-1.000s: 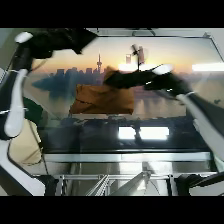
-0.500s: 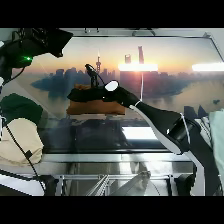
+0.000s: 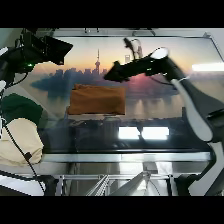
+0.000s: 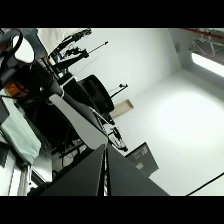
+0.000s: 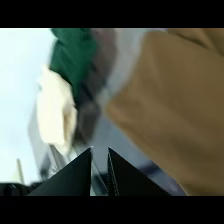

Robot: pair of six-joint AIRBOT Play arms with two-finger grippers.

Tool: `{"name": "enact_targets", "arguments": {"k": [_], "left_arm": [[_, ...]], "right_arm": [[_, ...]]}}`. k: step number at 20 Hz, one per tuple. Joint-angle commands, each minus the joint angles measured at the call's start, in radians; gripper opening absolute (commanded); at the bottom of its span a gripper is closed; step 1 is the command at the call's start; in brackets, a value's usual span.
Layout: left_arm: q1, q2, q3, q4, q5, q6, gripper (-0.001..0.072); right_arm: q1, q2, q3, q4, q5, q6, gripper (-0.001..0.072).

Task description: Fold the shirts.

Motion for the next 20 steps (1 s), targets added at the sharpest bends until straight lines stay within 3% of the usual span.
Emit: {"name": "enact_targets", "arguments": {"k": [1,2,3,6,11,12,13,14,15,17,18,20], "left_arm": [[0.009,0.021,-0.073,0.071,-0.021,0.030,0.0005],[0.014,0.032,-0.117,0.108,-0.001,0.045,0.0006],[0.019,0.041,-0.165,0.134,0.027,0.054,0.0006],[0.043,0.042,-0.254,0.108,0.053,0.089,0.0007],[0.054,0.042,-0.274,0.108,0.009,0.106,0.0007],[0.054,0.042,-0.274,0.109,0.006,0.107,0.0007],[0.054,0.042,-0.274,0.109,-0.001,0.113,0.0007],[0.054,0.042,-0.274,0.109,-0.008,0.114,0.0007],[0.054,0.042,-0.274,0.109,-0.012,0.114,0.0007],[0.054,0.042,-0.274,0.108,-0.027,0.114,0.0007],[0.054,0.043,-0.274,0.108,-0.027,0.113,0.0007],[0.054,0.042,-0.274,0.108,-0.027,0.113,0.0007]], "right_arm": [[-0.126,0.090,-0.098,-0.308,0.109,0.113,0.0257],[-0.140,0.095,-0.139,-0.362,0.087,0.138,0.0488],[-0.145,0.088,-0.178,-0.383,0.048,0.176,0.0661],[-0.123,0.015,-0.239,-0.319,-0.079,0.184,0.0667],[-0.017,-0.130,-0.239,-0.199,-0.168,0.161,0.0666],[0.002,-0.147,-0.238,-0.180,-0.178,0.162,0.0625],[0.015,-0.157,-0.238,-0.136,-0.183,0.135,0.0539],[0.026,-0.163,-0.238,-0.070,-0.187,0.092,0.0538],[0.033,-0.164,-0.238,0.011,-0.184,0.034,0.0460],[0.033,-0.155,-0.238,0.214,-0.141,-0.094,0.0063],[0.027,-0.140,-0.238,0.284,-0.117,-0.134,0.0020],[-0.002,-0.061,-0.238,0.292,-0.093,-0.150,0.0020]]}}
